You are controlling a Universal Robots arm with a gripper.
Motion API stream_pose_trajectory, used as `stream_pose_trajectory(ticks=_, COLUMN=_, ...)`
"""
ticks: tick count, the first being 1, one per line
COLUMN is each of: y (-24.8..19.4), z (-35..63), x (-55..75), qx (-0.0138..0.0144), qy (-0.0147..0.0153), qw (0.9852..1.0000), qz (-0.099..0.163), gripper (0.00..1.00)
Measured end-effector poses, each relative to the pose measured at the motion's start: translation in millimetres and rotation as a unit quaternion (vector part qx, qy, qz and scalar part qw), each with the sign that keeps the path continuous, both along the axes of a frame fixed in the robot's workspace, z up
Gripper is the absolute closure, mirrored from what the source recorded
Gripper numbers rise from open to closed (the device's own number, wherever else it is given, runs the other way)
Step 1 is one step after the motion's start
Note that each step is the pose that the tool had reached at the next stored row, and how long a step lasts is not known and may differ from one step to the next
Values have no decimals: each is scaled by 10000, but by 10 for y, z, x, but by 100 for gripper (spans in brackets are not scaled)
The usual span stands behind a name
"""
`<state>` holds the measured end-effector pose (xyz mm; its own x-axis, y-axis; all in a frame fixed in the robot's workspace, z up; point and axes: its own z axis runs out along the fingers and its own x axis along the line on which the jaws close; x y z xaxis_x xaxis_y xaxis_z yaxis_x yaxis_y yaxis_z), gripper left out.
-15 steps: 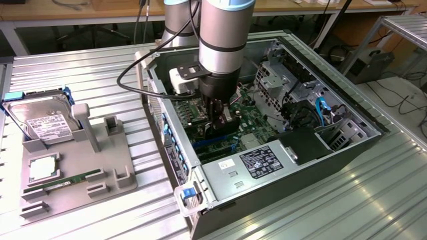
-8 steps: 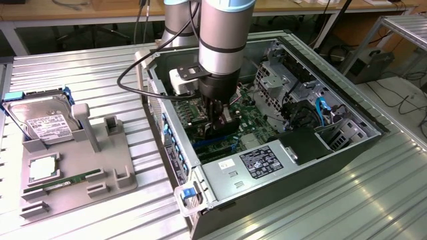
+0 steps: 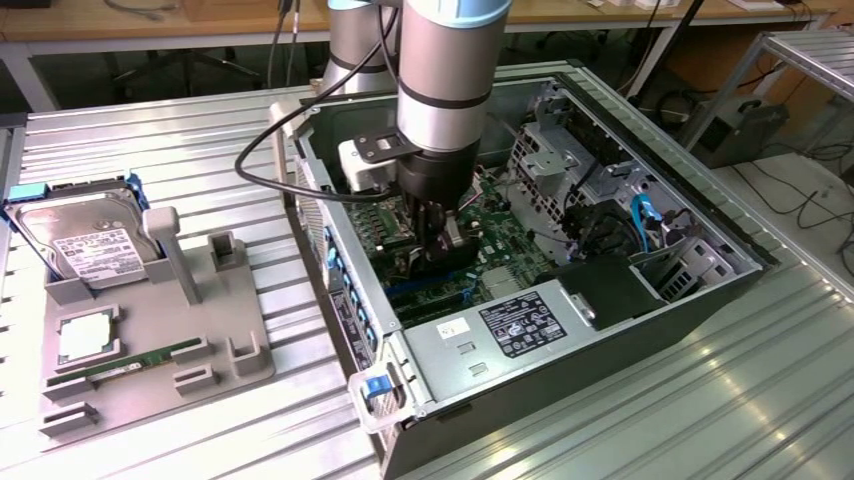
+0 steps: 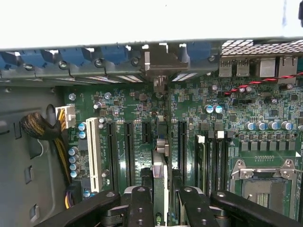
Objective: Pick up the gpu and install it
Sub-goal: 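Insert the gpu into the slot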
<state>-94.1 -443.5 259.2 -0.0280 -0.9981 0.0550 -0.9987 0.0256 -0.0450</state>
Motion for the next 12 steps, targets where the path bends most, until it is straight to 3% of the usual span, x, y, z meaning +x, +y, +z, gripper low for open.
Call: stream_pose_trajectory(ticks=12, y=11, z=-42, x=0, qx=0, qy=0, qw=10000, qz=-19, gripper=74)
